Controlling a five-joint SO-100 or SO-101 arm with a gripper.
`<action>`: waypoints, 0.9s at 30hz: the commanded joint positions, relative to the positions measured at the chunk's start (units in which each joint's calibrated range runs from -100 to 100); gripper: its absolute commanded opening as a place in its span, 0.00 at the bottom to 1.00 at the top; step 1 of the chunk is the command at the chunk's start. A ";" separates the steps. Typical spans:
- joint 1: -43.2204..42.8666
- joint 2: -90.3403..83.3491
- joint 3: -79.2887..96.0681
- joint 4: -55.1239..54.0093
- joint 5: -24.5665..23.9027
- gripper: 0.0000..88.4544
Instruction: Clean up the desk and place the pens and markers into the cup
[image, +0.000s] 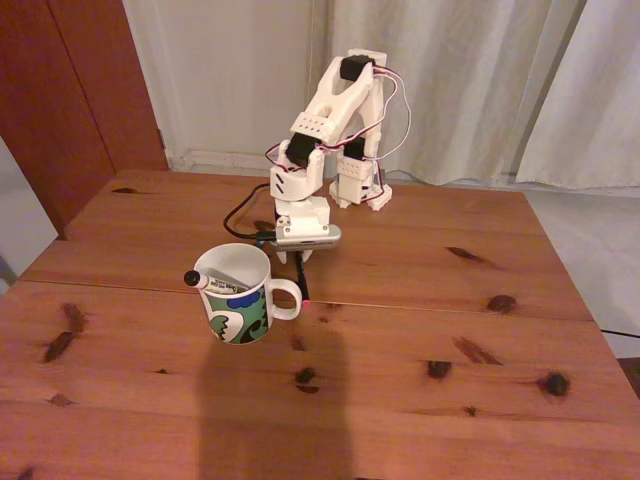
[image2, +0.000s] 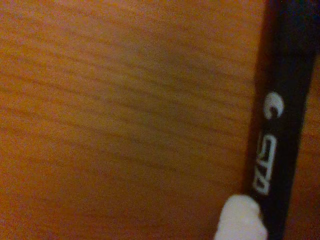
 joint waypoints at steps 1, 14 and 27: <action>0.41 -0.22 -0.25 -1.10 0.51 0.15; 0.57 -0.30 0.38 -1.10 0.51 0.02; 0.16 -3.44 -0.97 -1.19 0.30 0.01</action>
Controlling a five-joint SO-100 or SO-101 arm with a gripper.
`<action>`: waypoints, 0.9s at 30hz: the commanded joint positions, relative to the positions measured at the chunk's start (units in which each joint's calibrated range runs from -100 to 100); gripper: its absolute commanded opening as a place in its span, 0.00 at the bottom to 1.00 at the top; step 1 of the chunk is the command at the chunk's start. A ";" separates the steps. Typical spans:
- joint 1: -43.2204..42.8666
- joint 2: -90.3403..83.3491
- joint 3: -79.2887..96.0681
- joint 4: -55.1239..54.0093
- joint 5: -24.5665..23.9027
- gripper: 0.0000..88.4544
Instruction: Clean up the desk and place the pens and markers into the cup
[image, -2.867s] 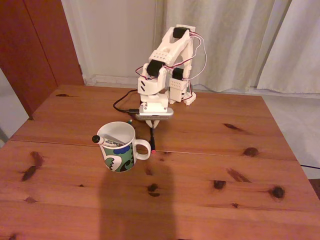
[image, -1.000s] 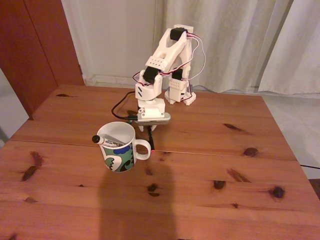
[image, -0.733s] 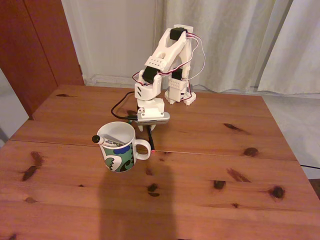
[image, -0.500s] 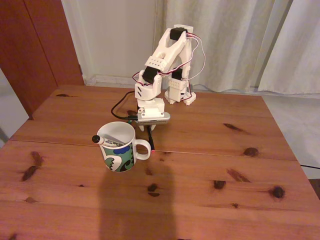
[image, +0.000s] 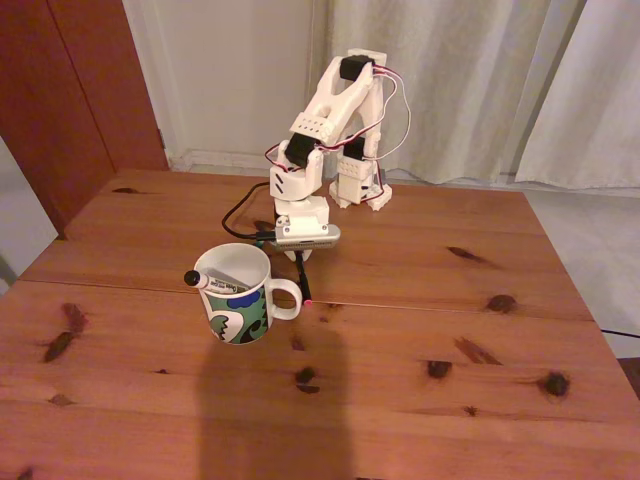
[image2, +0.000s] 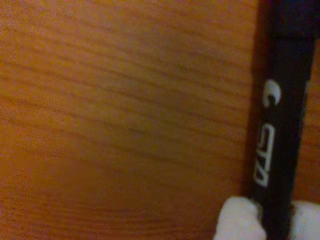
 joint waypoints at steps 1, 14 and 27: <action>-0.14 -4.52 -1.74 -0.94 0.16 0.01; -0.30 -14.28 -2.10 -0.94 1.31 0.01; -0.30 -21.23 -2.01 -0.94 3.04 0.01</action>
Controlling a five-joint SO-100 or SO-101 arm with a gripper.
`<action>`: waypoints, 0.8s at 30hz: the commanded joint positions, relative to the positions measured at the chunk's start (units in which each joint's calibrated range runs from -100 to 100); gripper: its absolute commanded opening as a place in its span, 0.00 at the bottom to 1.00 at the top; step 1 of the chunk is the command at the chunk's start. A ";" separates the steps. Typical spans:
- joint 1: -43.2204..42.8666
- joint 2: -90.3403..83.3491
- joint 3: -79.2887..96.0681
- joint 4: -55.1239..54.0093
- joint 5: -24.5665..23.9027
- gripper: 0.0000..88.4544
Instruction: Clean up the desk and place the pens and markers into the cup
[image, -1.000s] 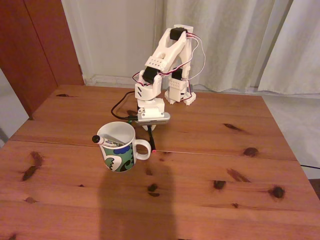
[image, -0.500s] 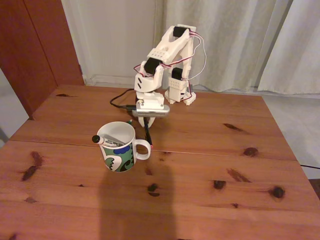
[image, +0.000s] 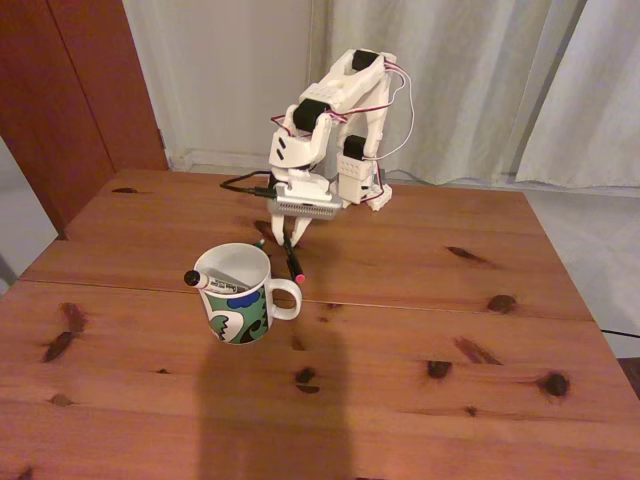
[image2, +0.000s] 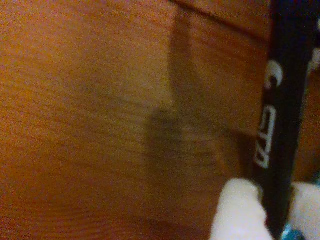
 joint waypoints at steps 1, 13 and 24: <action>-0.30 -5.11 -2.09 -0.94 0.60 0.01; -0.14 -9.58 -8.32 -5.93 -3.44 0.01; 0.35 -6.77 -15.44 -8.34 -6.37 0.01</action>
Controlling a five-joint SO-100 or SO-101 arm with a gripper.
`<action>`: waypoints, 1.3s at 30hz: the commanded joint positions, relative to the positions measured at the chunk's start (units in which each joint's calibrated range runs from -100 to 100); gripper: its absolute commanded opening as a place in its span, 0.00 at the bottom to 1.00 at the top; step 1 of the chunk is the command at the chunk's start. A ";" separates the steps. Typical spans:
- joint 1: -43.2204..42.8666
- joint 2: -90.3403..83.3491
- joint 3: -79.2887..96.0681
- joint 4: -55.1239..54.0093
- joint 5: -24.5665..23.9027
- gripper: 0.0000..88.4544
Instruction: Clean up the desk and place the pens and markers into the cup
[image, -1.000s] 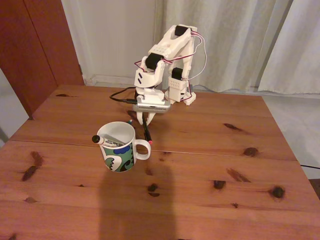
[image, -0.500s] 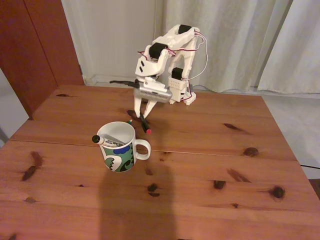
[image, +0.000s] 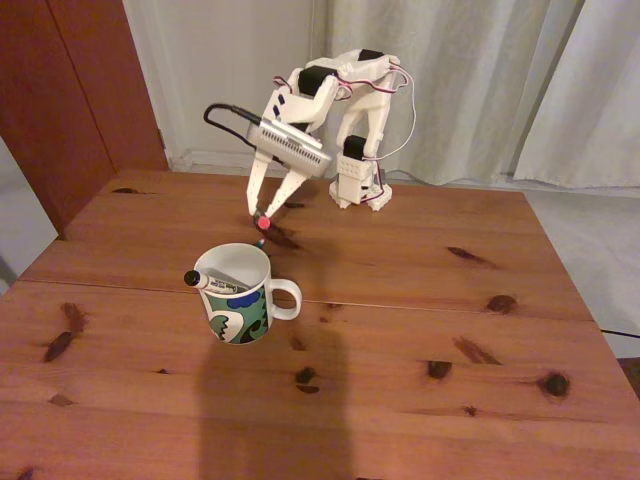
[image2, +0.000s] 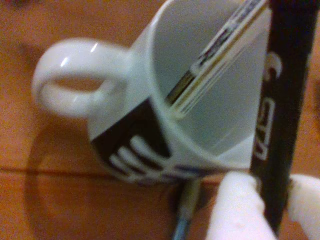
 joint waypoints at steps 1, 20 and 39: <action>0.35 0.17 -5.97 -1.70 -1.67 0.01; -0.22 22.02 -31.04 -1.79 -12.62 0.01; -1.66 29.14 -28.96 -12.45 -17.34 0.01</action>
